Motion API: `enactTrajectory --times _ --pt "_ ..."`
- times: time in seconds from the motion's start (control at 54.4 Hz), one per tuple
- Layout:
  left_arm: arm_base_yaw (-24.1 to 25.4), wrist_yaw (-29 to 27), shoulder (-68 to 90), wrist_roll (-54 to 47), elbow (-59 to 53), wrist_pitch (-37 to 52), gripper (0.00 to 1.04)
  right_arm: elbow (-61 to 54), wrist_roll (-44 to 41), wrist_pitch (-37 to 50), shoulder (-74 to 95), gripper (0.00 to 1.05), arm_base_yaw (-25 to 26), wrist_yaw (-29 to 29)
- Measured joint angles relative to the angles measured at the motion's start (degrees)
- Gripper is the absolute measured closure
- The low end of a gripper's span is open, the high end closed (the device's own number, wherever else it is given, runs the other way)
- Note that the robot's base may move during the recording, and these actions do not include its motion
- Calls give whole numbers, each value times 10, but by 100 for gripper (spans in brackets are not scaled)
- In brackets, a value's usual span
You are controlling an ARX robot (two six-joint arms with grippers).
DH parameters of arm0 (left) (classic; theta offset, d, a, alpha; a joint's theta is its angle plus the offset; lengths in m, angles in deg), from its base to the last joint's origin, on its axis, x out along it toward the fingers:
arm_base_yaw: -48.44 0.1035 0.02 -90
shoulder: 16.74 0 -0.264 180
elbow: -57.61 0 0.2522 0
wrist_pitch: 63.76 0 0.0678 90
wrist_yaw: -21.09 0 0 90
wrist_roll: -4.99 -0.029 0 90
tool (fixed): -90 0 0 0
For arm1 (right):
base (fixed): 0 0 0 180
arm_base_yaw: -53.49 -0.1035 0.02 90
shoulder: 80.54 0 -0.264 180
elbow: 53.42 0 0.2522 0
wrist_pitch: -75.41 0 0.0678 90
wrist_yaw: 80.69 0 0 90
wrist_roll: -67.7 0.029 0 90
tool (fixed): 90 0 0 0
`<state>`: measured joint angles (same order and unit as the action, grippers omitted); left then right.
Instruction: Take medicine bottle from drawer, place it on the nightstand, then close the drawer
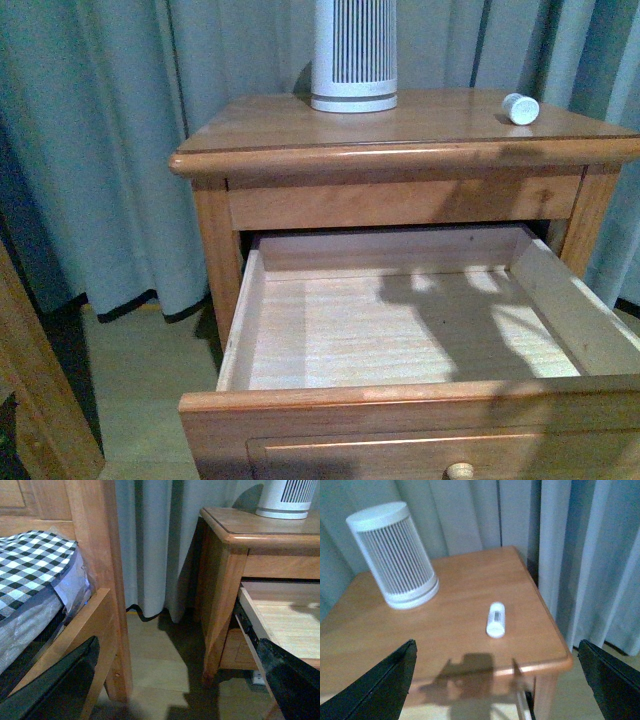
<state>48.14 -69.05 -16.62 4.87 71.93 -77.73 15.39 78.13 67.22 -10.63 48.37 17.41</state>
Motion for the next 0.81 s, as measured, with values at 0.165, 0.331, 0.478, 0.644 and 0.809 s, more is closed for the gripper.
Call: enactTrajectory --times 0.165,0.331,0.478,0.644,0.809 --pt "0 0 0 0 0 0 7 -209 5 -29 -162 7 -4 -31" --pt "0 0 0 0 0 0 7 -353 19 -15 -229 7 -18 -30" --pt "0 0 0 0 0 0 7 -424 39 76 -155 7 -17 -32" --pt "0 0 0 0 0 0 7 -430 47 258 27 7 -21 -28" --pt "0 0 0 0 0 0 7 -390 44 361 177 7 -21 -33"
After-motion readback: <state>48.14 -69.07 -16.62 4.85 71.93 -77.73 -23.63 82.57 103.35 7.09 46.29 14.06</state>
